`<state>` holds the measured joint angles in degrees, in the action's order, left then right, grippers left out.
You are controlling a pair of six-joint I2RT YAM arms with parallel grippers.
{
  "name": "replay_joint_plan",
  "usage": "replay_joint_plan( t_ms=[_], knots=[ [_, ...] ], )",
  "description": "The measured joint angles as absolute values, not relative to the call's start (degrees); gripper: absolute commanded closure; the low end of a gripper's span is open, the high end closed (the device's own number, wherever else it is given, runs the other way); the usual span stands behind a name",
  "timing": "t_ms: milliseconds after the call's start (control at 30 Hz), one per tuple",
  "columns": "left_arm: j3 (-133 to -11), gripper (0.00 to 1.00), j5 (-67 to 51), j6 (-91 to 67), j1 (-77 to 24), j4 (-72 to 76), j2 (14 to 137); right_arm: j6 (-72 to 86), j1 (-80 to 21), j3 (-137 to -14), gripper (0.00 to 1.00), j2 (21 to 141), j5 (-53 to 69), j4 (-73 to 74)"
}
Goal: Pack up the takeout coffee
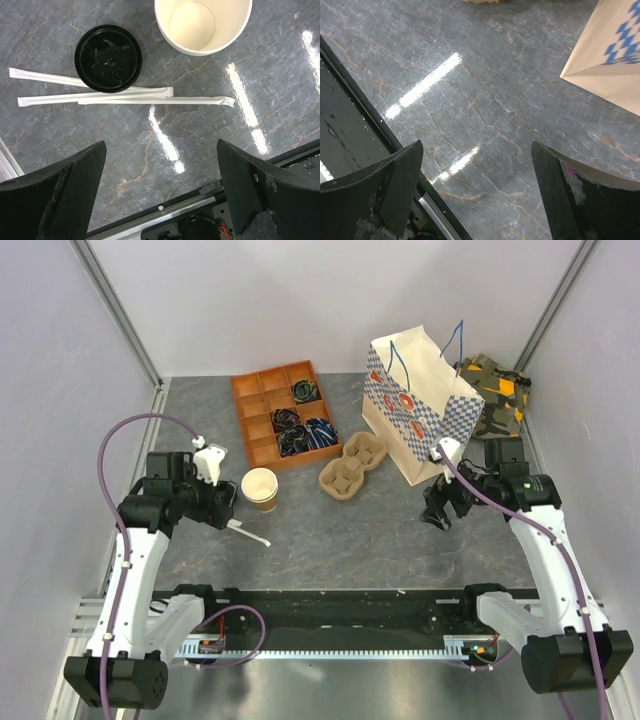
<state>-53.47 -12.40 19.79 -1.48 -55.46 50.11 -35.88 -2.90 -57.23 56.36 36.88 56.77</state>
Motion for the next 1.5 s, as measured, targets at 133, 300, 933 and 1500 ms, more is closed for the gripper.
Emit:
replay_joint_plan(
  t_ms=[133, 300, 933, 1500],
  knots=[
    [-55.1, 0.0, -13.1, 19.4, -1.5, -55.0, 50.5, -35.1, -5.9, -56.4, 0.02, 58.6, 36.5, 55.2],
    [-57.8, 0.01, -15.7, 16.4, -1.5, -52.8, 53.2, -31.6, -16.5, -55.7, 0.02, 60.0, 32.5, 51.0],
    [-63.0, 0.5, -20.5, 9.8, -2.8, -43.8, 73.7, -14.3, -39.7, -67.9, 0.03, 82.5, 25.1, 32.1],
    [-65.1, 0.62, -17.5, 8.1, -5.7, -42.0, 83.9, -5.3, -40.3, -70.9, 0.03, 91.6, 27.1, 22.7]
  ],
)
